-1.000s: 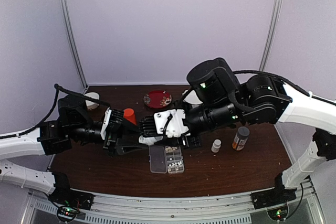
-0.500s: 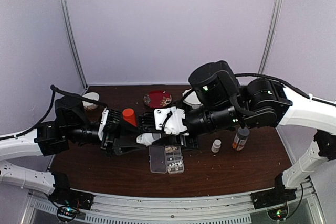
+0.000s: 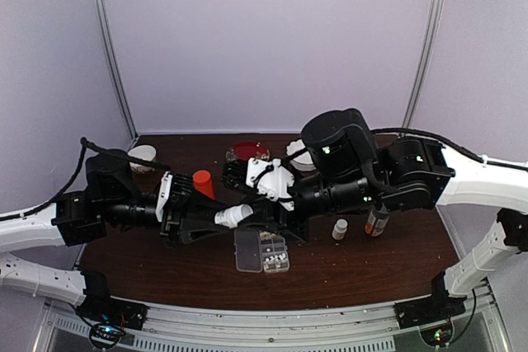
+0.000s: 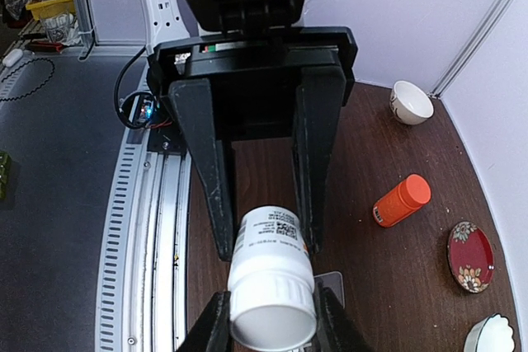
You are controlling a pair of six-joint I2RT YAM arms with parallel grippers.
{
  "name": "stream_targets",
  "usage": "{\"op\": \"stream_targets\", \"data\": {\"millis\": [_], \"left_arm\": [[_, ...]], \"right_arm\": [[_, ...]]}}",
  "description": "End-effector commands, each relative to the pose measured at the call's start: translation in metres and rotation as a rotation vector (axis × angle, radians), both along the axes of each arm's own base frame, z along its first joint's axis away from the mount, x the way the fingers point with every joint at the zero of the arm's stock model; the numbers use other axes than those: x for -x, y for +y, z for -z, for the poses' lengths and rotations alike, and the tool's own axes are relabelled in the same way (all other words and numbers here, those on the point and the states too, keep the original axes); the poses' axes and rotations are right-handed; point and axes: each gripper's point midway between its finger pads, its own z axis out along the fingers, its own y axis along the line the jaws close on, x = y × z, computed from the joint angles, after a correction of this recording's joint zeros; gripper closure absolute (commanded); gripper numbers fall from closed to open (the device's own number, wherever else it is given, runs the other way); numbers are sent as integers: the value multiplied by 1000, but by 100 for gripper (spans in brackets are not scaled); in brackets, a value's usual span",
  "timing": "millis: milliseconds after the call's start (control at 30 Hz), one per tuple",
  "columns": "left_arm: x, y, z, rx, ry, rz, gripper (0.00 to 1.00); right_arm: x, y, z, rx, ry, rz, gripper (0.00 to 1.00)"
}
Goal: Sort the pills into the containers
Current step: Pass from the left arm to the right, then place the pill bottle at the center of the board.
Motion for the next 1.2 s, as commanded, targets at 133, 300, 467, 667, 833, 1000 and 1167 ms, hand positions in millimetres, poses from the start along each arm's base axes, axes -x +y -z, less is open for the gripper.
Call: {"op": "stream_targets", "data": {"millis": [133,300,467,667,833,1000,1167], "left_arm": [[-21,2,-42,152,-138,-119,100],[-21,-1,-39,159,-121,-112,76],[-34,6,-32,175,-74,-203,16],[-83,44,-14,185,37,-565,2],[-144,87,12,99,272,-938,2],[-179,109,50,-80,441,-1132,2],[-200,124,70,-145,541,-1233,2]], "right_arm": [[-7,-4,-1,-38,110,89,91],[-12,-11,7,-9,103,106,93],[-27,-43,28,42,116,179,95],[-50,-103,91,210,199,372,94],[-74,-142,147,330,348,568,94],[-110,-159,167,362,359,712,92],[-156,-161,175,388,356,784,93]]}}
